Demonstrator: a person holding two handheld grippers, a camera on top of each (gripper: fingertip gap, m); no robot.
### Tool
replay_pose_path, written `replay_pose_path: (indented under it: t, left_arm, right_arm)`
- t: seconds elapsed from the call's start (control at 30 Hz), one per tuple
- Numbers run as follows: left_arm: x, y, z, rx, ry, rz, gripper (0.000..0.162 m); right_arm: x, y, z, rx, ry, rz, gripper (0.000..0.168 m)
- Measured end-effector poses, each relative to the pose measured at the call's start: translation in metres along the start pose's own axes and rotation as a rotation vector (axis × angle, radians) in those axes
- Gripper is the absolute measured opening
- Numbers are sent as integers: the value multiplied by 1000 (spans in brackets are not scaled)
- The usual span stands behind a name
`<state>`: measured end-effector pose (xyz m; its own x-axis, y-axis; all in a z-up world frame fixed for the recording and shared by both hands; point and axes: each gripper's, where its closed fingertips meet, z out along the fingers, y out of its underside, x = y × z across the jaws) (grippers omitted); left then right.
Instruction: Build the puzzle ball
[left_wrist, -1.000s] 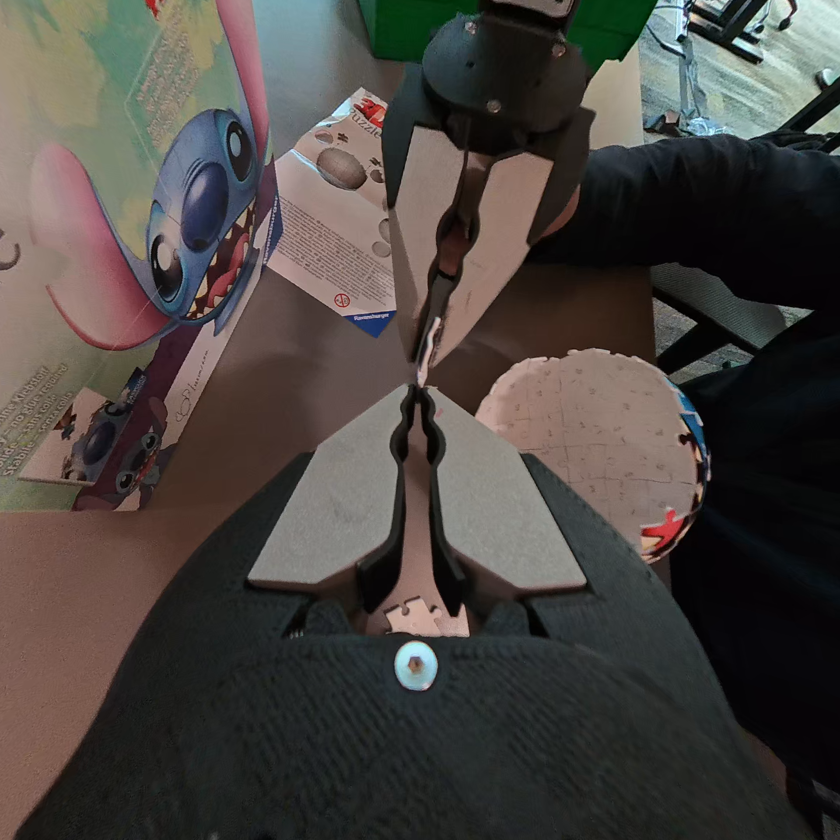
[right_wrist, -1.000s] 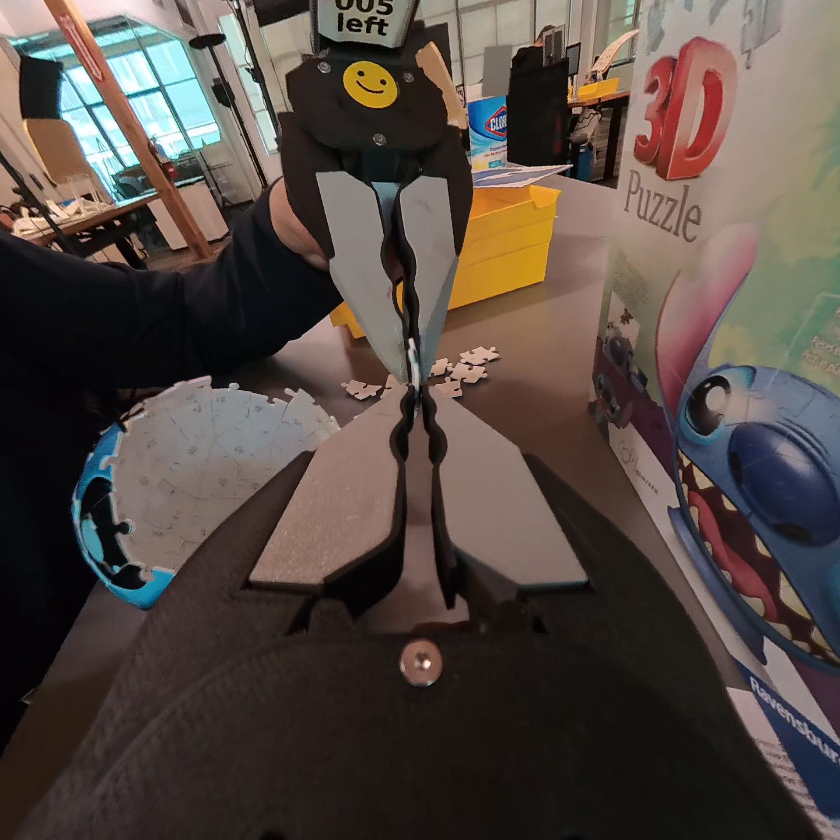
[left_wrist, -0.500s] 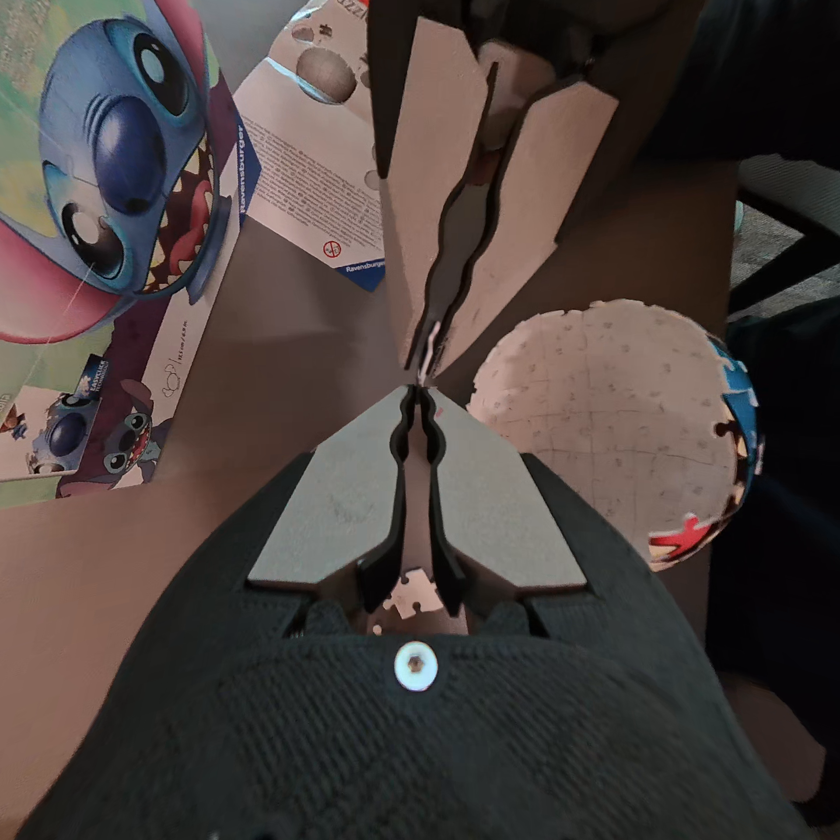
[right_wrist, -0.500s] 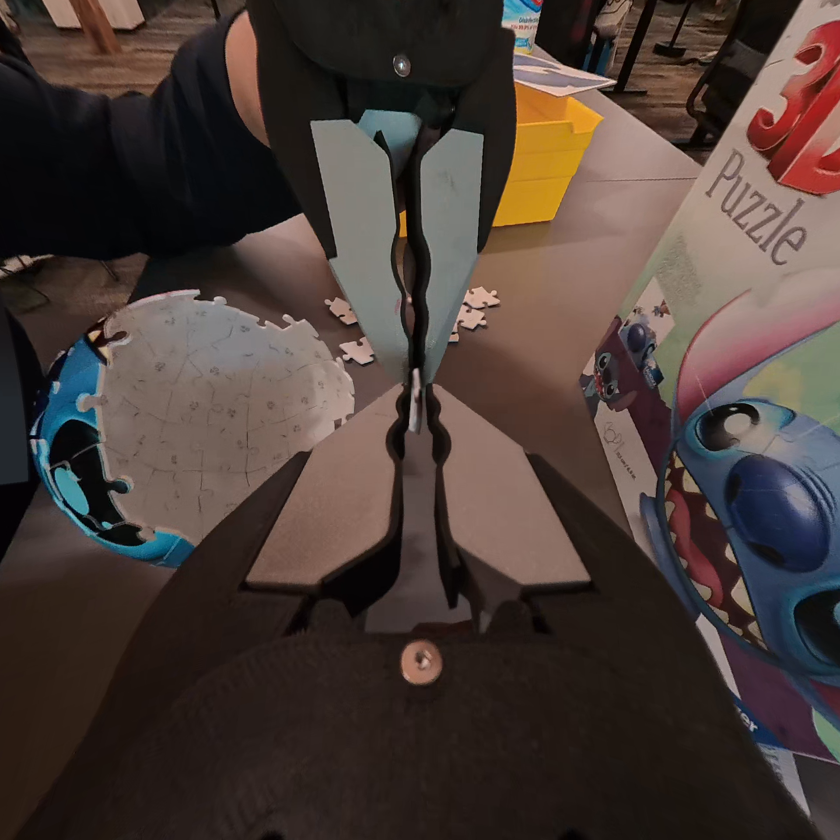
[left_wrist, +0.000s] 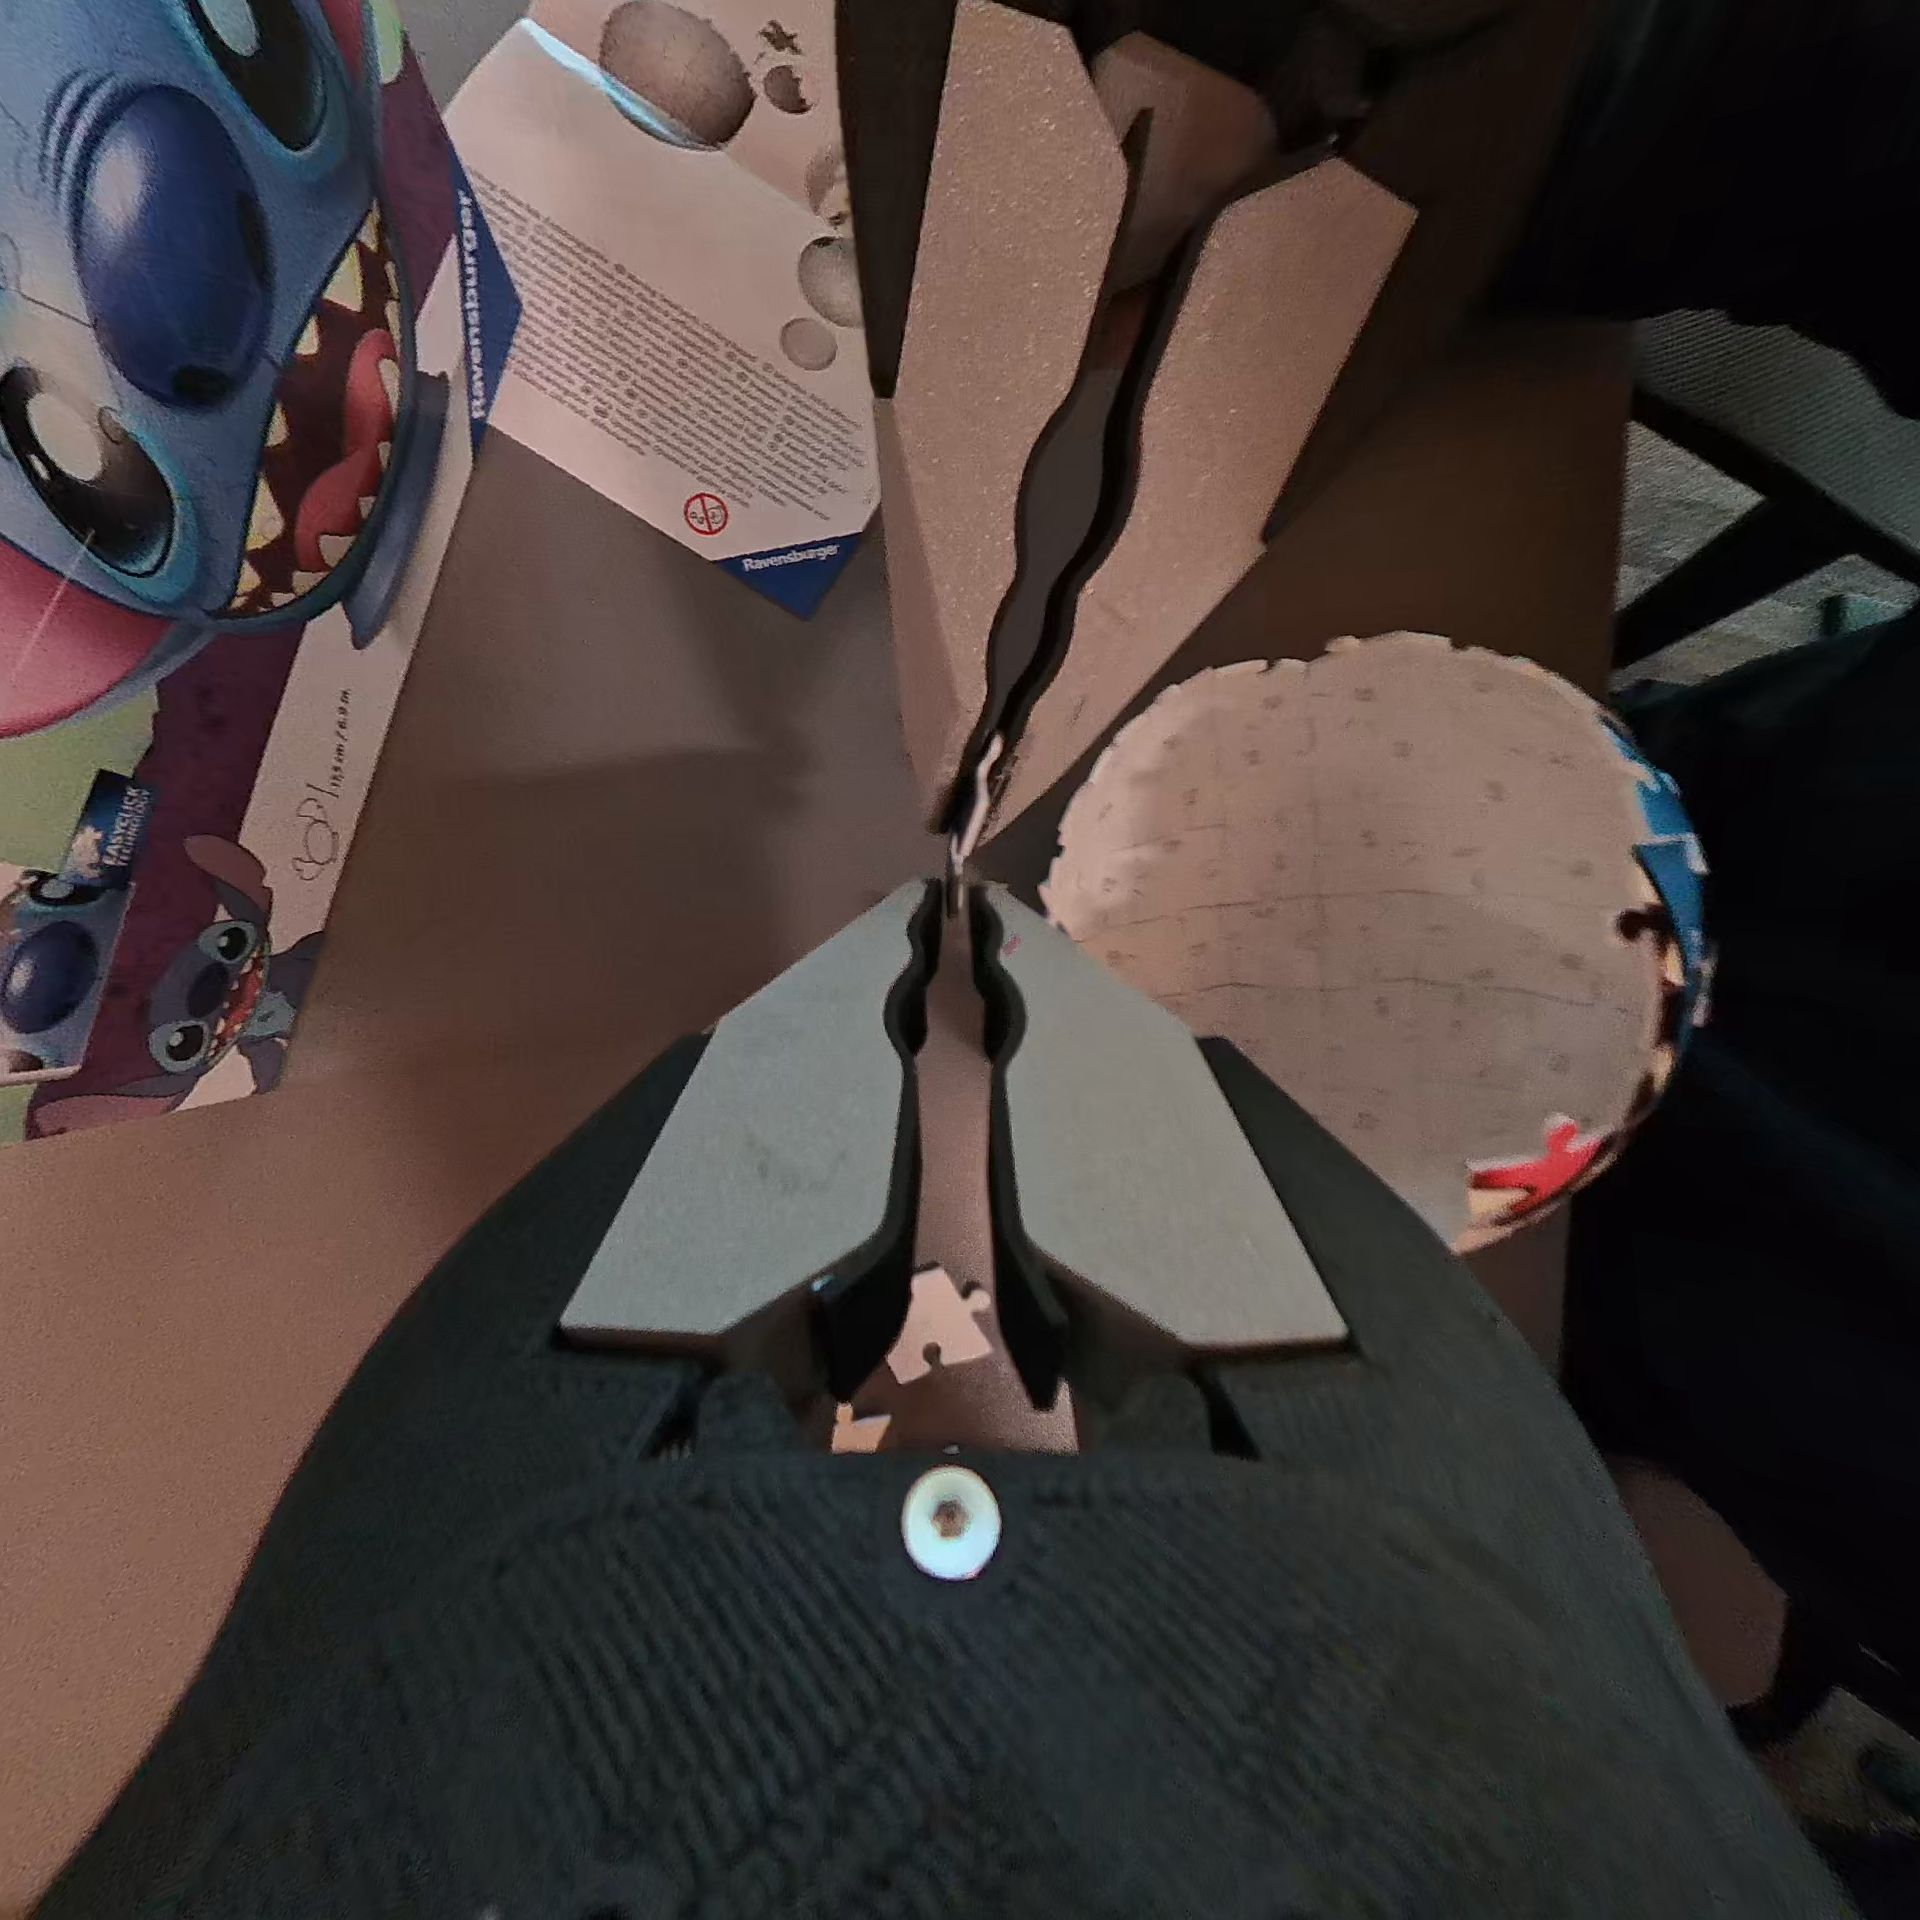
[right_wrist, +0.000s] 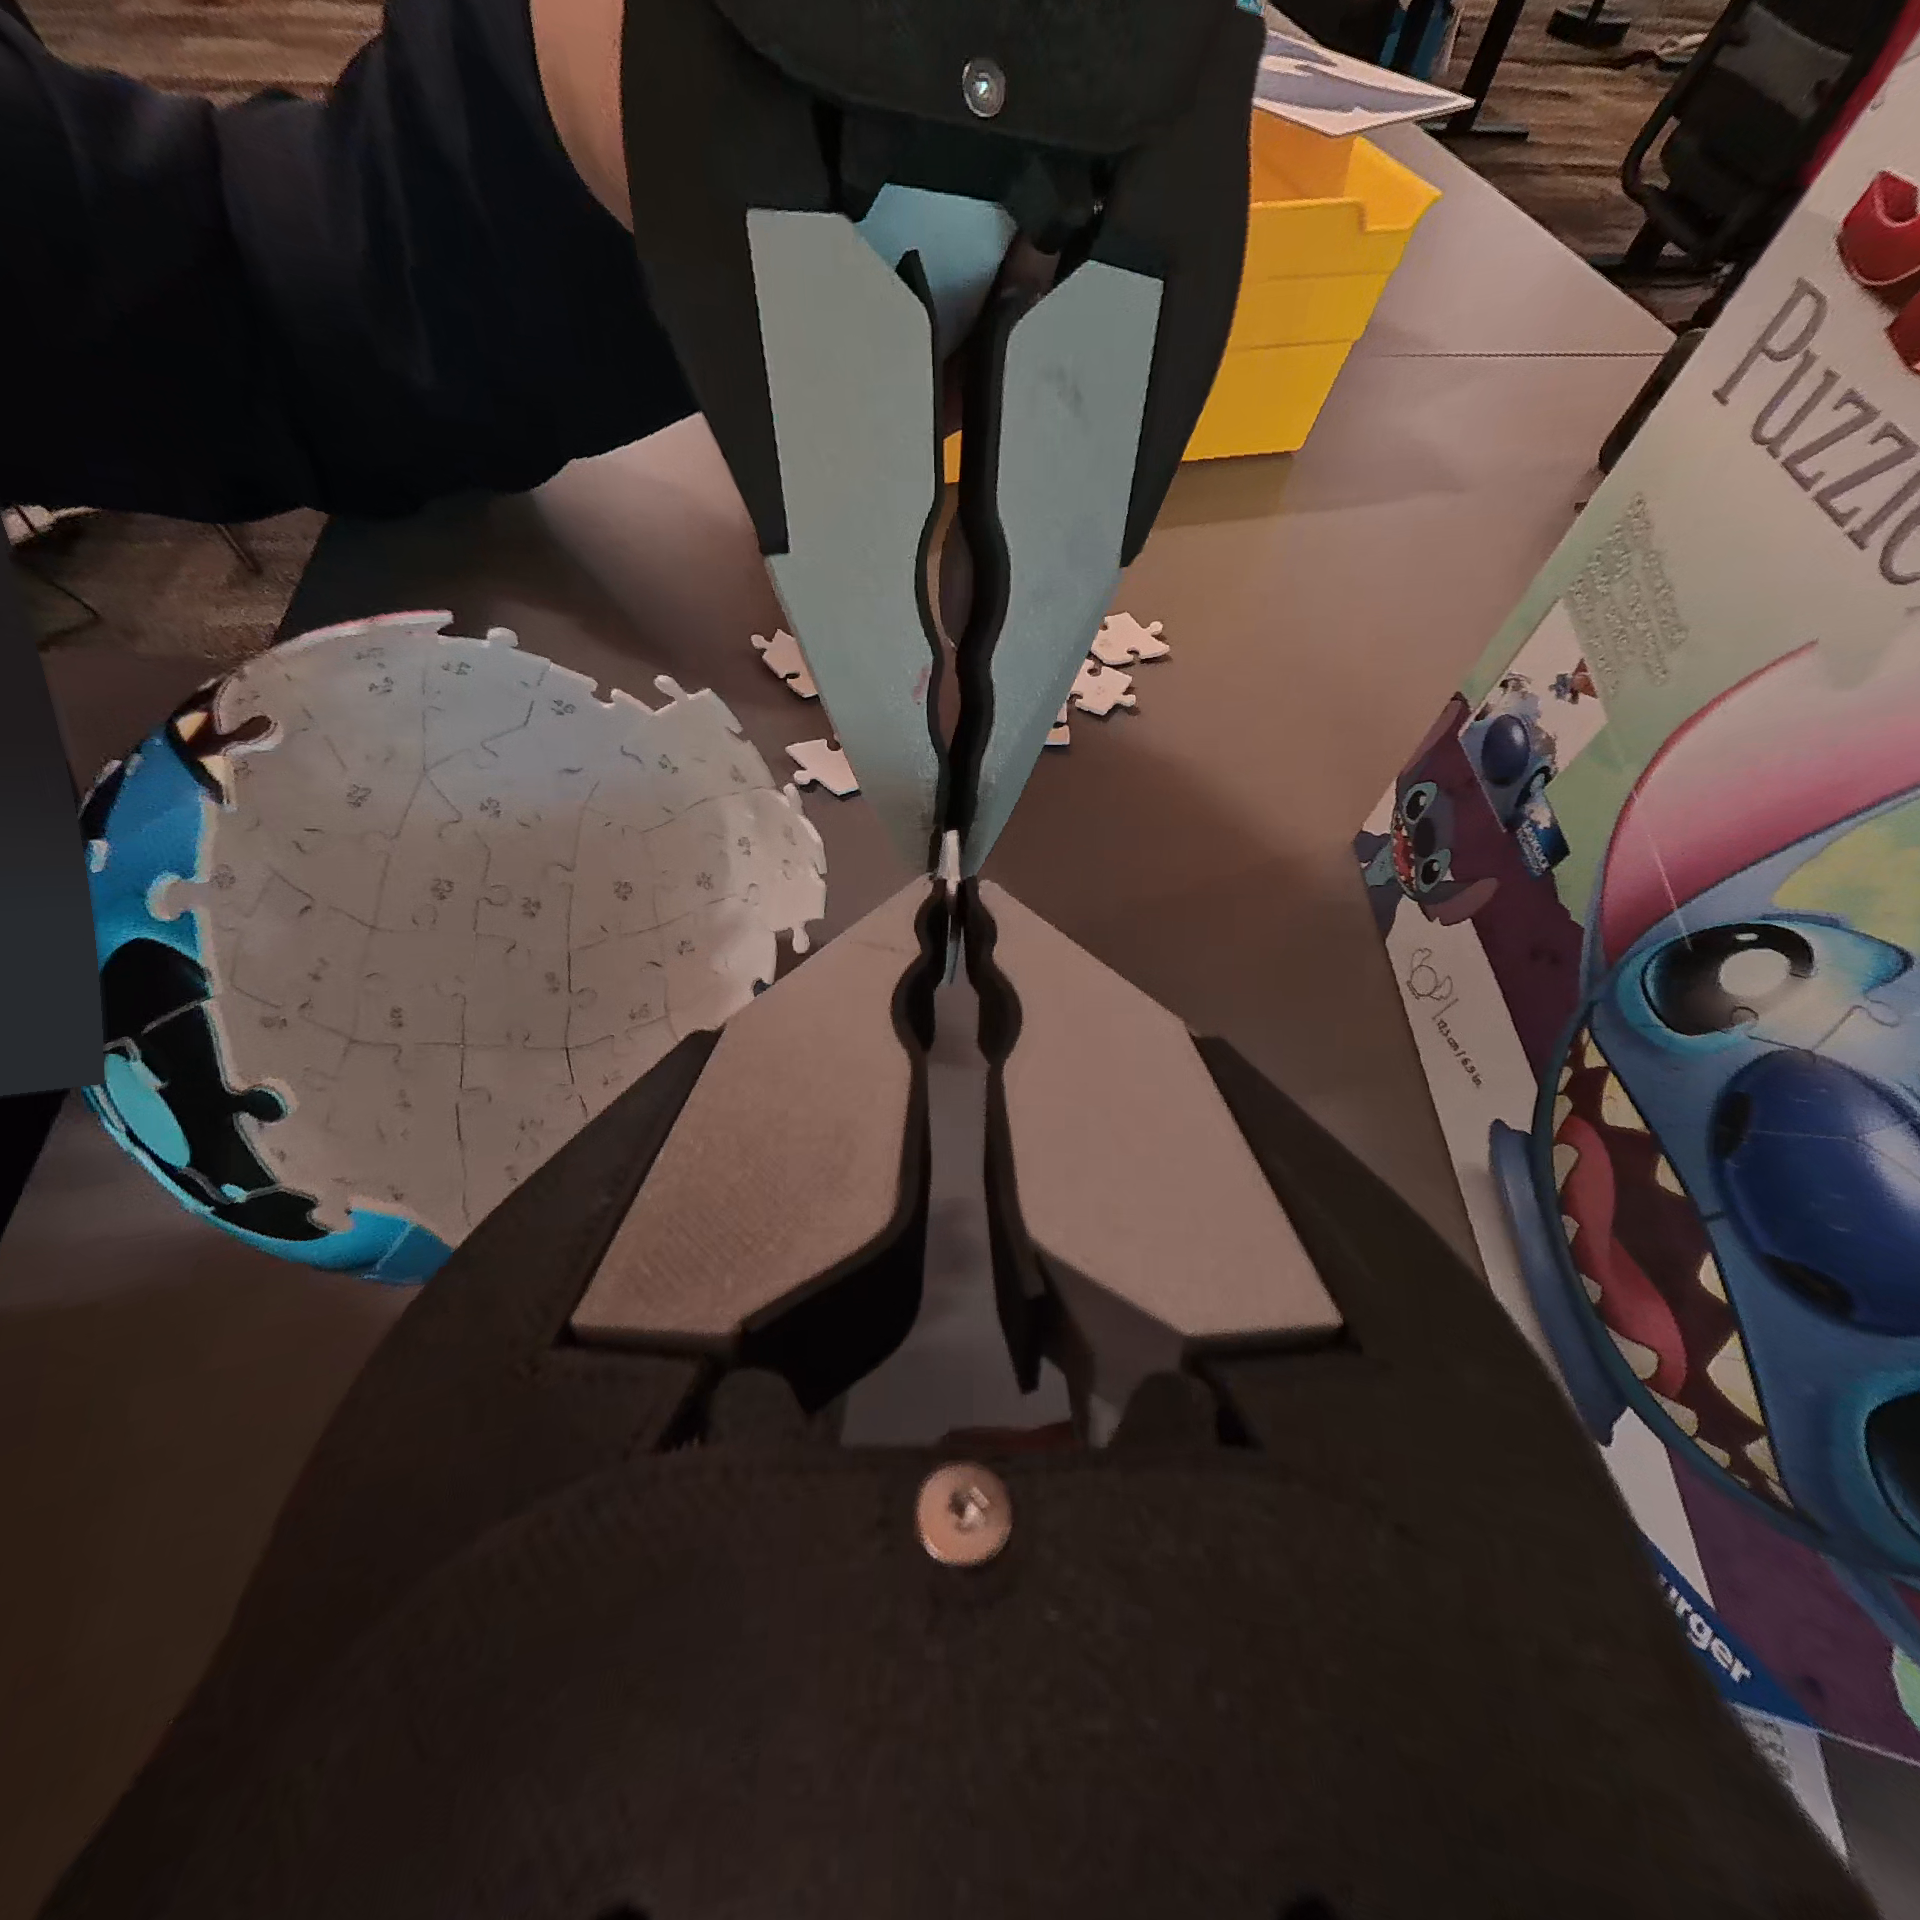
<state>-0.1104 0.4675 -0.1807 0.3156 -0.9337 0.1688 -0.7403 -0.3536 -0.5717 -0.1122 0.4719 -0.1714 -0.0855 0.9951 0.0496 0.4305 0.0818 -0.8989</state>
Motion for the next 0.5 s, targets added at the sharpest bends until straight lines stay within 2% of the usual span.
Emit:
replay_pose_path:
  t: [0.13, 0.3, 0.43, 0.5]
  left_arm:
    - [4, 7, -19, 15, 118, -71, 22]
    - [-14, 7, -32, 59, 89, -117, 21]
    - [-23, 2, -31, 96, 69, -127, 20]
    - [-19, 3, -26, 94, 122, -144, 23]
  right_arm:
    - [-2, -1, -4, -52, 3, -4, 0]
    - [-25, -13, 0, -121, -69, -18, 0]
    - [-39, 2, 14, -255, -101, -9, 0]
    - [-41, 8, 19, -279, -107, 27, 0]
